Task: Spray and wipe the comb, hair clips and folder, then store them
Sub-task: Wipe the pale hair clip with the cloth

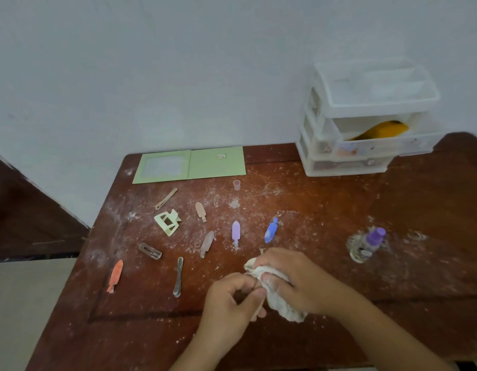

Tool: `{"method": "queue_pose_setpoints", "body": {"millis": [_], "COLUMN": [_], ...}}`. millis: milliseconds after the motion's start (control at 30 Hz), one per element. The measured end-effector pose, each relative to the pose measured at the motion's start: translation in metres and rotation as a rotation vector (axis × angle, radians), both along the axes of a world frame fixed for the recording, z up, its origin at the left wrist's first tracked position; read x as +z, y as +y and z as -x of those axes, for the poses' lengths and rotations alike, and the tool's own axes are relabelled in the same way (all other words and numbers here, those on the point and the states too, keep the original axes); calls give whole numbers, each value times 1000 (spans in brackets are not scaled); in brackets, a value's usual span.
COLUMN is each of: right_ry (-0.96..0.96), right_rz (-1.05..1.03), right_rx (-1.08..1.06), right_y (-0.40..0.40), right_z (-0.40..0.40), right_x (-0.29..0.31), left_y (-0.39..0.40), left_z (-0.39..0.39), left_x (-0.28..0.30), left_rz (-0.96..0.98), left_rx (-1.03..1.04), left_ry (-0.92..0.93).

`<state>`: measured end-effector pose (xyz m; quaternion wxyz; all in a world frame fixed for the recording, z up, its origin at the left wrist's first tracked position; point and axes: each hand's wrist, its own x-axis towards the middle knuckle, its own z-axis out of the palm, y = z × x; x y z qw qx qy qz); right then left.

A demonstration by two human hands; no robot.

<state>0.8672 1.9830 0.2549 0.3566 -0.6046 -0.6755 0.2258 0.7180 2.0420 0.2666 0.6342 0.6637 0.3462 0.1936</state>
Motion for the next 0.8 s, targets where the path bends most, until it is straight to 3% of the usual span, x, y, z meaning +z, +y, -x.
{"method": "queue_pose_setpoints", "body": {"millis": [133,267,333,433,533,667,800], "right_ry": [196,566,332,-109,-323,-283,-427], "right_rz": [57,66,133,412,624,432,-167], "right_rx": [-168,-742,-772,-569,-469,-563,-801], "right_y": [-7,-5,-10,-16,-14,-6,2], "right_z": [9,1,-12,-25,-31,-46,-87], "right_x": [-6,-18,-26,-47,-57,-38,-1], "left_y": [-1,-1,1,9,17,35,54], "left_z": [-5,-11,-10,-12,-22,-48,-102], "left_x": [-7,-15,-19,-26,-24,-13,16], "left_rz": [-206,-136,-26,112,211,130,-93], "left_rx": [-1,14,34,100,167,170,125], "left_ry": [93,152,193,188,162,150,69]}}
